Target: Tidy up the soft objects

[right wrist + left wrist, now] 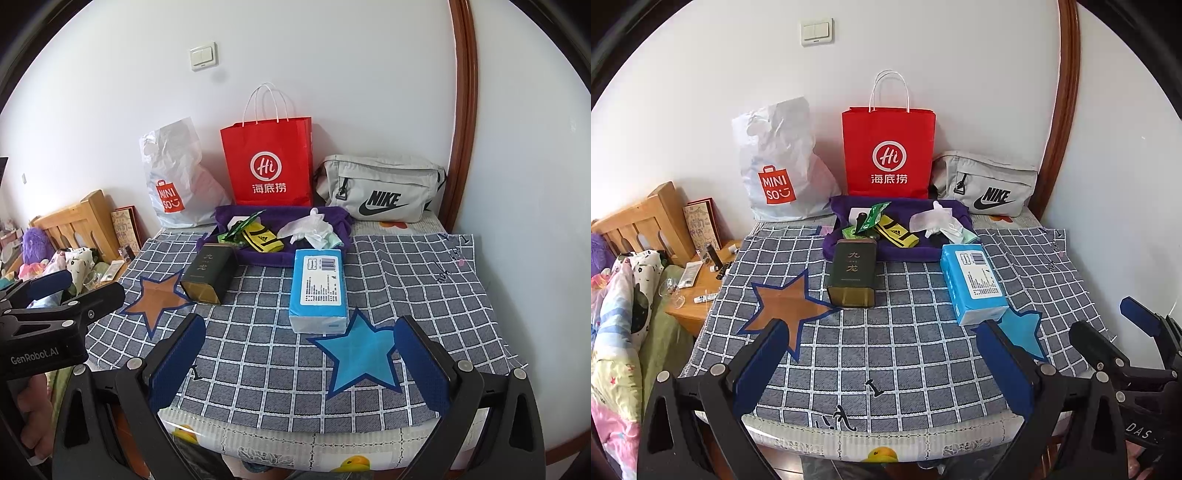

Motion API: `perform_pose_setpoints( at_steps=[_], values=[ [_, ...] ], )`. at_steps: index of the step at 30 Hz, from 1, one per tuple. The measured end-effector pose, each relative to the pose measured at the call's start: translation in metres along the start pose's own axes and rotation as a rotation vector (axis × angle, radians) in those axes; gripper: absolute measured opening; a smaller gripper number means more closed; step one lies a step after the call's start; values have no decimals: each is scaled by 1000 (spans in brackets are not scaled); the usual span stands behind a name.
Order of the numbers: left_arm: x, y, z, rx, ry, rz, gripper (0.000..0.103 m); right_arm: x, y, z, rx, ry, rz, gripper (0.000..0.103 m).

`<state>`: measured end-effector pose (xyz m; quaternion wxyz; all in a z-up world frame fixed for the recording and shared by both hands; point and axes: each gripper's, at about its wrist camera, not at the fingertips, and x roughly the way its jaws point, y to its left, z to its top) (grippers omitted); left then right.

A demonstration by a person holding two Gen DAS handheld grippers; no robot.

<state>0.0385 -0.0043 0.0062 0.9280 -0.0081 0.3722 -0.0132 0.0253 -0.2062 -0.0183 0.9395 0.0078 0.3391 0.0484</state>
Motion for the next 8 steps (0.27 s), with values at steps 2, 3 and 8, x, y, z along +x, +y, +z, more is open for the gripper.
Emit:
perform_pose_setpoints(
  at_steps=[2,3,8],
  values=[
    [0,0,0,0,0,0,102,0,1,1,-2,-2,3,101],
    [0,0,0,0,0,0,102,0,0,1,-3,-3,3,101],
    [5,4,2,3,3,-1,102,4,2,2,-7,2,4,101]
  ],
)
